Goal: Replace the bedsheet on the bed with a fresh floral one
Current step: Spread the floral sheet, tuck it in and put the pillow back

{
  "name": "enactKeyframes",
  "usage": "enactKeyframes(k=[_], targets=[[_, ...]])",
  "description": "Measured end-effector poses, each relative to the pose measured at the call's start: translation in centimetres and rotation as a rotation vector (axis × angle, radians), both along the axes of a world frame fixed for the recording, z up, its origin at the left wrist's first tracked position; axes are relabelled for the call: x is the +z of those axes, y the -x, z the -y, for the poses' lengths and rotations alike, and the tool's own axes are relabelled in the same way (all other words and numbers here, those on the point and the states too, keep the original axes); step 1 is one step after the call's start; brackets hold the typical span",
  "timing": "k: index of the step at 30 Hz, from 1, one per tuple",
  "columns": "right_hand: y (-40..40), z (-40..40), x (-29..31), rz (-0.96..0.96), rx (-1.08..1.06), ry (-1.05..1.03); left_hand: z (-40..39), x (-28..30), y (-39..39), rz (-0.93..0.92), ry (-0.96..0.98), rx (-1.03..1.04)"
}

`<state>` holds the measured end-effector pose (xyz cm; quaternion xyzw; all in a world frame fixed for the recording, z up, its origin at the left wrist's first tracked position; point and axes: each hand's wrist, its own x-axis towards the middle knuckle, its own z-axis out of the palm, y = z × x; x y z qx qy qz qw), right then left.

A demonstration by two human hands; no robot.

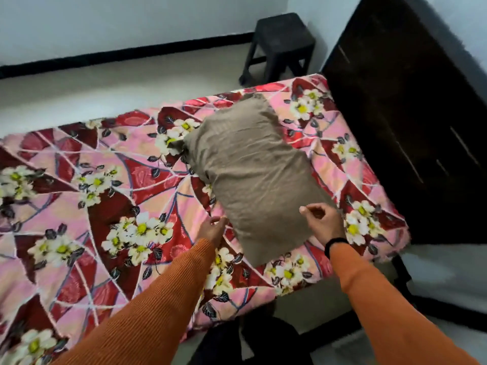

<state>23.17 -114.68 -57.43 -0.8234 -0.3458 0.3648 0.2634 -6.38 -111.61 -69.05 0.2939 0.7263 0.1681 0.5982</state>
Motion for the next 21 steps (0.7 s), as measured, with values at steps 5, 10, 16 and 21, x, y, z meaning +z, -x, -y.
enactKeyframes(k=[5, 10, 16, 21], targets=[[-3.5, -10.5, -5.5, 0.107, 0.367, 0.103, -3.5, -1.4, -2.4, 0.017, 0.003, 0.098], [-7.3, -17.6, -11.0, 0.158, 0.501, 0.193, -6.3, -1.6, -6.6, 0.051, -0.041, 0.180], [-7.2, -19.8, -13.6, -0.218, 0.386, 0.131, -7.5, -4.1, -8.8, -0.079, -0.070, 0.244], [-1.4, -19.9, -10.6, -0.366, 0.252, -0.074, -8.2, 0.9, -4.5, -0.036, -0.252, 0.295]])
